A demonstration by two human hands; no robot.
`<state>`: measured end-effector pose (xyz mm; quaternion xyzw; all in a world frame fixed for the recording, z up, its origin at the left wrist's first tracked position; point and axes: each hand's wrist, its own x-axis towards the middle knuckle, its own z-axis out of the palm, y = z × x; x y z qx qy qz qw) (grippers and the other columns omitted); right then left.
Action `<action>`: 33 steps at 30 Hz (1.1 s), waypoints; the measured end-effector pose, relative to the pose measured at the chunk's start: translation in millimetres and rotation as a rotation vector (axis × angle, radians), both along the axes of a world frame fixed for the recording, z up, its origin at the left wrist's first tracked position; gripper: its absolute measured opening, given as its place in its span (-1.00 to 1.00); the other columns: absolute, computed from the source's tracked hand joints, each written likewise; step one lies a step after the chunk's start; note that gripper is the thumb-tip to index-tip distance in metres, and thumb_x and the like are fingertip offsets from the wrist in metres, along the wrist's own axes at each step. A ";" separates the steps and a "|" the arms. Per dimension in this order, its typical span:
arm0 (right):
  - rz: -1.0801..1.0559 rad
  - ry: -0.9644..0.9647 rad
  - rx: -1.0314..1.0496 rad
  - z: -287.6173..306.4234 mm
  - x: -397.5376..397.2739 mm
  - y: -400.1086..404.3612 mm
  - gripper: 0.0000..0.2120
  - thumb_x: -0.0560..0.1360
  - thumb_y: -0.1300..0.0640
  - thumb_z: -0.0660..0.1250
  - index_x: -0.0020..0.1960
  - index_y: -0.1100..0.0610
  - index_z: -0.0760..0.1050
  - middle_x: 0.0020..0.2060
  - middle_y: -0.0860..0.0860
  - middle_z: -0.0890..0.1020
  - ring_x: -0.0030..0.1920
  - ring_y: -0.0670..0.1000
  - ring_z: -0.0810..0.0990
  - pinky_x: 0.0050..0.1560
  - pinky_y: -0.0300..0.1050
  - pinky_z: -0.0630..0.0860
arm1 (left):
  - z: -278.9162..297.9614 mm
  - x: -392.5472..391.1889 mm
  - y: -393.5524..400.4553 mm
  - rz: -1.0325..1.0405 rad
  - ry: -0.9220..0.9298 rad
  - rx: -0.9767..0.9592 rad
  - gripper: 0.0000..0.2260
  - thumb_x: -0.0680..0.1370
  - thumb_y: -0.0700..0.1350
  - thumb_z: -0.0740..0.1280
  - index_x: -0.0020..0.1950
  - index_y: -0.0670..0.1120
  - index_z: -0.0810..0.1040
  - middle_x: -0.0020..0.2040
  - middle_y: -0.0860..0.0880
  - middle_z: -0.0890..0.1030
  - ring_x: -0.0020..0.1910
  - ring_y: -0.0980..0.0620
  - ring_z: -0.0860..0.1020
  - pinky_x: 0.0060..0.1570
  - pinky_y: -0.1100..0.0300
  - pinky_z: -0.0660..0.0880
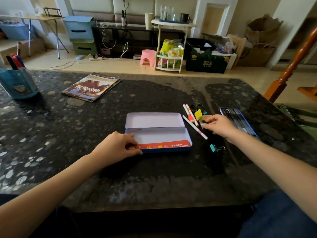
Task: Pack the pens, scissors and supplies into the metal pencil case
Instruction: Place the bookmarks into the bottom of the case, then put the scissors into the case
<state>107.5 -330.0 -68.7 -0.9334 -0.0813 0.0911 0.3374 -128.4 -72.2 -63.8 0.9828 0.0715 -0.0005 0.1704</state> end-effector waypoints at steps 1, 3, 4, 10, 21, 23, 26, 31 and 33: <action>-0.011 0.024 0.020 -1.6 1.7 4.6 -0.79 0.39 0.04 0.49 -0.09 0.06 0.49 -0.06 0.07 0.64 -0.04 0.08 0.61 0.01 0.03 0.56 | -0.2 1.2 0.5 -0.008 -0.014 0.006 -0.62 0.39 0.20 0.39 0.14 0.07 0.61 0.34 0.01 0.48 0.17 0.13 0.55 0.17 0.27 0.42; -0.014 0.024 0.008 -5.6 7.4 15.1 -0.72 0.36 0.07 0.52 -0.01 0.08 0.49 -0.03 0.04 0.61 0.00 0.07 0.59 0.05 0.01 0.56 | -0.5 1.8 2.2 -0.001 -0.036 0.009 -0.63 0.39 0.19 0.40 0.13 0.07 0.62 0.28 0.04 0.53 0.13 0.14 0.56 0.13 0.28 0.43; -0.014 0.017 -0.009 -8.2 10.9 19.6 -0.68 0.35 0.10 0.53 0.03 0.10 0.50 -0.01 0.04 0.60 0.01 0.07 0.59 0.06 0.01 0.56 | -1.0 1.5 2.8 0.005 -0.048 -0.001 -0.65 0.39 0.18 0.41 0.11 0.07 0.62 0.19 0.07 0.59 0.05 0.15 0.59 0.07 0.27 0.46; -0.147 0.104 0.276 0.7 6.6 23.6 -0.76 0.40 0.34 0.35 0.06 0.20 0.52 -0.30 0.10 0.60 -0.34 -0.01 0.54 -0.33 -0.19 0.51 | -10.5 0.2 -2.8 -0.062 -0.127 -0.070 -0.74 0.47 -0.01 0.40 0.11 -0.07 0.57 -0.08 0.09 0.64 -0.14 0.16 0.58 -0.01 0.15 0.53; 0.011 0.307 0.763 68.1 -65.4 17.1 -0.79 0.47 0.40 0.32 0.04 0.17 0.53 -0.24 0.11 0.63 -0.33 -0.07 0.58 -0.41 -0.34 0.51 | -0.8 -14.4 -15.1 -0.093 -0.003 -0.132 -0.80 0.47 0.00 0.40 0.01 -0.08 0.59 0.27 0.07 0.53 0.03 0.28 0.48 0.12 0.40 0.37; 0.082 0.379 0.770 70.2 -82.9 20.0 -0.80 0.47 0.40 0.33 0.03 0.18 0.54 -0.24 0.14 0.63 -0.33 -0.07 0.57 -0.39 -0.33 0.53 | 8.1 -16.9 -21.6 -0.113 0.072 -0.096 -0.84 0.46 0.09 0.36 -0.10 0.02 0.58 0.30 0.13 0.50 0.16 0.27 0.47 0.40 0.12 0.19; 0.155 0.474 0.737 71.0 -109.0 25.9 -0.80 0.46 0.38 0.35 0.04 0.18 0.55 -0.26 0.13 0.63 -0.34 -0.07 0.56 -0.35 -0.30 0.55 | 24.4 -18.8 -27.9 0.005 -0.011 -0.206 -0.80 0.48 0.15 0.30 -0.06 0.09 0.62 0.16 0.19 0.57 0.19 0.24 0.47 0.45 0.07 0.11; 0.354 0.599 0.673 58.5 -156.0 42.5 -0.84 0.47 0.35 0.36 -0.03 0.14 0.55 -0.29 0.09 0.65 -0.35 -0.08 0.59 -0.33 -0.28 0.55 | 34.4 -11.2 -44.2 0.393 -0.139 -0.893 -0.73 0.53 0.07 0.28 -0.11 -0.08 0.66 -0.19 0.01 0.71 -0.16 0.16 0.66 -0.10 0.26 0.56; 0.444 0.590 0.629 51.4 -168.6 50.3 -0.87 0.46 0.33 0.38 -0.07 0.13 0.54 -0.32 0.03 0.64 -0.30 -0.06 0.60 -0.30 -0.26 0.54 | 29.8 -8.9 -46.3 0.479 -0.101 -1.073 -0.76 0.53 0.01 0.31 -0.10 -0.14 0.65 -0.18 -0.08 0.71 -0.18 0.10 0.67 -0.12 0.27 0.56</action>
